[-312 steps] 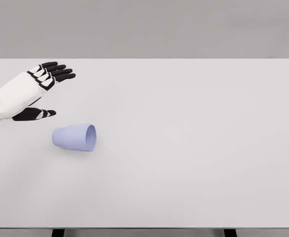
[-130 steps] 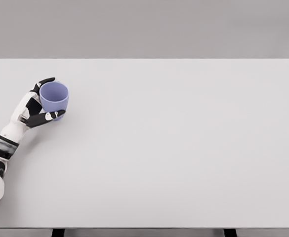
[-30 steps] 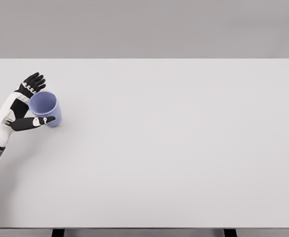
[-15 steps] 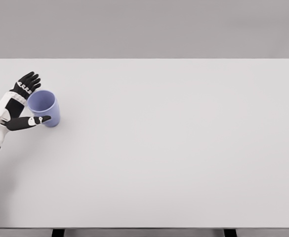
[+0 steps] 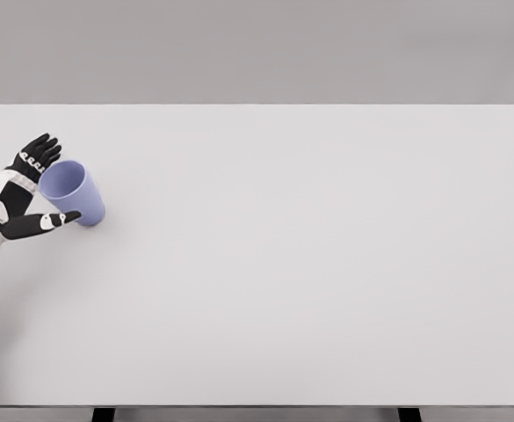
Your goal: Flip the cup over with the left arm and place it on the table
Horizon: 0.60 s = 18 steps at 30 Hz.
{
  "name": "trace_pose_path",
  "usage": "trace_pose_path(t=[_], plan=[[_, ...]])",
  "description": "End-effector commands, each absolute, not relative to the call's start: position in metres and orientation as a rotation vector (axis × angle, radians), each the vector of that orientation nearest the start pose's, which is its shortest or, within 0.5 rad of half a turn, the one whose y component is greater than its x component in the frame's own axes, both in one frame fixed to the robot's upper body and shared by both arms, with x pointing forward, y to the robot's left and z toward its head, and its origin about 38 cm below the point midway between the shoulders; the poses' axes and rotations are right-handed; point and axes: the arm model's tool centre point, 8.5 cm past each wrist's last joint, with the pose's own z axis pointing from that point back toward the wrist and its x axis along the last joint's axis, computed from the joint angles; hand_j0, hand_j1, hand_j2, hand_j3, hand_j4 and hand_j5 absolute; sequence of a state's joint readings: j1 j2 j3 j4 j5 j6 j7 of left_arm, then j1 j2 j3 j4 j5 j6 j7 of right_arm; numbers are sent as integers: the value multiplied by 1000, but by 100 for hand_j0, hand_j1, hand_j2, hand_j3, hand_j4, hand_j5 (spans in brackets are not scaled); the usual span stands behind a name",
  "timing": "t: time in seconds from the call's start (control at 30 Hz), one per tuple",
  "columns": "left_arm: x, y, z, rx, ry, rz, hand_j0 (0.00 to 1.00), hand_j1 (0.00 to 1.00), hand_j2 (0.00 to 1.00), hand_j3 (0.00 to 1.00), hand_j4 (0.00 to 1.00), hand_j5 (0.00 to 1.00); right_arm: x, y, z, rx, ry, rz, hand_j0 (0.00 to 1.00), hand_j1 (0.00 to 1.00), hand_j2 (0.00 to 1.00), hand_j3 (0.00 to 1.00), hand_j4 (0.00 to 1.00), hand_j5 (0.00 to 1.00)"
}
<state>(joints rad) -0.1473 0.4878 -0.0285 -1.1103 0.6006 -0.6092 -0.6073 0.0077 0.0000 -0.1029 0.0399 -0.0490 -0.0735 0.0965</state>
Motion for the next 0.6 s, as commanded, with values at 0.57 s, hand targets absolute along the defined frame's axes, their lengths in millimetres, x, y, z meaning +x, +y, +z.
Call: trace_pose_path(t=[0.57], plan=[[373, 424, 108, -158, -1896, -463, 100, 100, 100, 100, 100, 100, -10, -263, -261, 4, -40, -149, 100, 100, 100, 100, 100, 100]])
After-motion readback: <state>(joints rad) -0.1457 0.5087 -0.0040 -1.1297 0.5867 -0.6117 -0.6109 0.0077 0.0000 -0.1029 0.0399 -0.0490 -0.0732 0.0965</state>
